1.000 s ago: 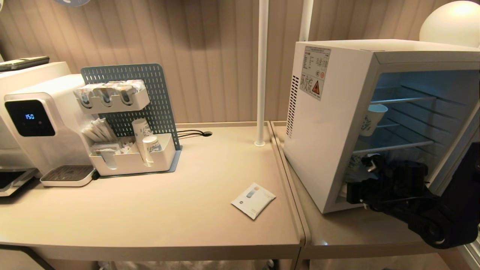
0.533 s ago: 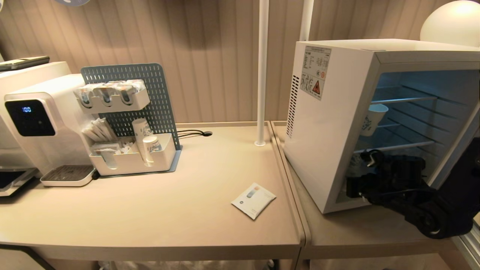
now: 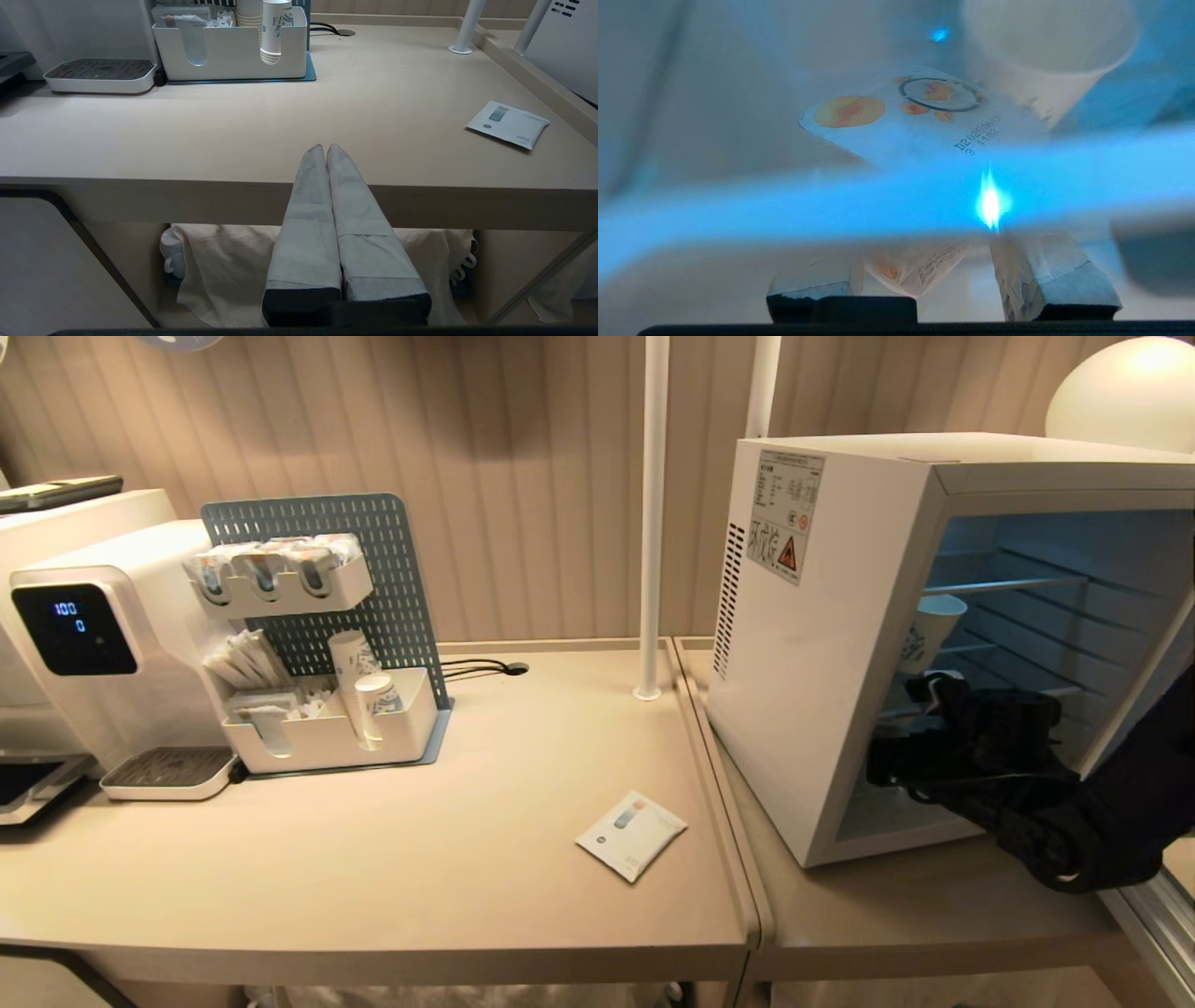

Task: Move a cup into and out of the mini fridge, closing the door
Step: Put the yoghurt in the freezer

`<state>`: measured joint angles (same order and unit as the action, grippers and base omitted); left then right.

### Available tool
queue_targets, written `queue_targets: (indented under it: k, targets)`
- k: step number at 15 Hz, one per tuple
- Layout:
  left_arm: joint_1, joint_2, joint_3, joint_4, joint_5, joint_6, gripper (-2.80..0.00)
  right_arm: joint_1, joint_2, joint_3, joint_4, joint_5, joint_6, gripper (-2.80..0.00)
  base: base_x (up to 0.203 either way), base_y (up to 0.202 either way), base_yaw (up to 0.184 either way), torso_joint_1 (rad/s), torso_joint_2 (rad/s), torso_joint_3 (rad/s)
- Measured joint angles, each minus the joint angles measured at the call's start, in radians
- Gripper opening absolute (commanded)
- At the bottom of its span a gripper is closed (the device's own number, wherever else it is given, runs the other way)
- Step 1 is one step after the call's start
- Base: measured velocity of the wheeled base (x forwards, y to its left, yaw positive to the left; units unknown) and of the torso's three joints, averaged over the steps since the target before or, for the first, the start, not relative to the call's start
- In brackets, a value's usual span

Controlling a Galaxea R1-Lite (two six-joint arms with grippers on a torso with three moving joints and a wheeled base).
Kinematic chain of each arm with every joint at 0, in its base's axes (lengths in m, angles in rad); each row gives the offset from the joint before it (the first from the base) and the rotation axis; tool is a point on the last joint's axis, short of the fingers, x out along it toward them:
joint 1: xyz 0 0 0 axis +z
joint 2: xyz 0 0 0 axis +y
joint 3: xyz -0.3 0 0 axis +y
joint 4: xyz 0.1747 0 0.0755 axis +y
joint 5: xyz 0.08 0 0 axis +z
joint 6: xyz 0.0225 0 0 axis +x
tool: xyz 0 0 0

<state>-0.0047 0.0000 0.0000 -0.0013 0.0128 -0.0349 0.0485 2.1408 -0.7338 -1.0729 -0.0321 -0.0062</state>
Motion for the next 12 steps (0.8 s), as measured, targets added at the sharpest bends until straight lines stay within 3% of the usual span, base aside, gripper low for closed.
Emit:
queue_targets:
  k: [6, 12]
  targets:
    - [0.0, 0.0, 0.0, 0.0, 0.0, 0.0, -2.8, 0.055, 0.157, 0.028, -0.243, -0.141, -0.014, -2.8, 0.0, 0.0, 0.0, 0.0, 0.0, 0.0]
    - [0.003, 0.0, 0.0, 0.0, 0.0, 0.0, -2.8, 0.116, 0.211, 0.092, -0.247, -0.14, -0.013, -2.8, 0.0, 0.0, 0.0, 0.0, 0.0, 0.0]
